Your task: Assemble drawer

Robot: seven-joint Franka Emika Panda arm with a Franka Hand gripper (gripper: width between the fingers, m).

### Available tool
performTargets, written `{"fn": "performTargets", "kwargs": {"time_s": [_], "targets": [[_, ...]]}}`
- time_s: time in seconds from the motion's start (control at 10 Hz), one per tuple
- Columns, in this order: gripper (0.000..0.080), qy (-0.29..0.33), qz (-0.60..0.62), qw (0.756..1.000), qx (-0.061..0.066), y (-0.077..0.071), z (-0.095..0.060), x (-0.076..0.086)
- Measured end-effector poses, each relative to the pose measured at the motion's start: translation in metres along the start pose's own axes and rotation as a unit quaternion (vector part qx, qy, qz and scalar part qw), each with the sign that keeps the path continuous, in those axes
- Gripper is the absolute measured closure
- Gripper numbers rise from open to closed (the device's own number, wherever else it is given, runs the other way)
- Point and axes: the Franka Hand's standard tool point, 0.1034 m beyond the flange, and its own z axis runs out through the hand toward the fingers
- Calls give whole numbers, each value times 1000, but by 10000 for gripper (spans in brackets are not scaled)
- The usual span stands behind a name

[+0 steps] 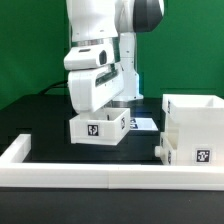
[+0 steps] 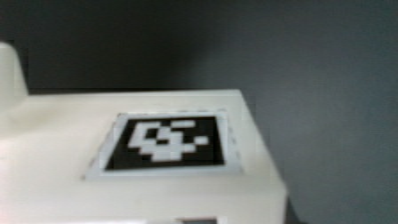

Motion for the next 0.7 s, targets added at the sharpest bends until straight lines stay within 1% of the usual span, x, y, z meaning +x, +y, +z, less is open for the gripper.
{"fn": "performTargets", "kwargs": {"time_s": [0.2, 0.3, 0.5, 0.7], "targets": [[755, -11, -80, 997, 1, 14, 0, 15], [755, -10, -83, 996, -2, 19, 0, 22], [755, -8, -97, 995, -6, 26, 0, 35], [755, -8, -96, 995, -5, 25, 1, 34]]}}
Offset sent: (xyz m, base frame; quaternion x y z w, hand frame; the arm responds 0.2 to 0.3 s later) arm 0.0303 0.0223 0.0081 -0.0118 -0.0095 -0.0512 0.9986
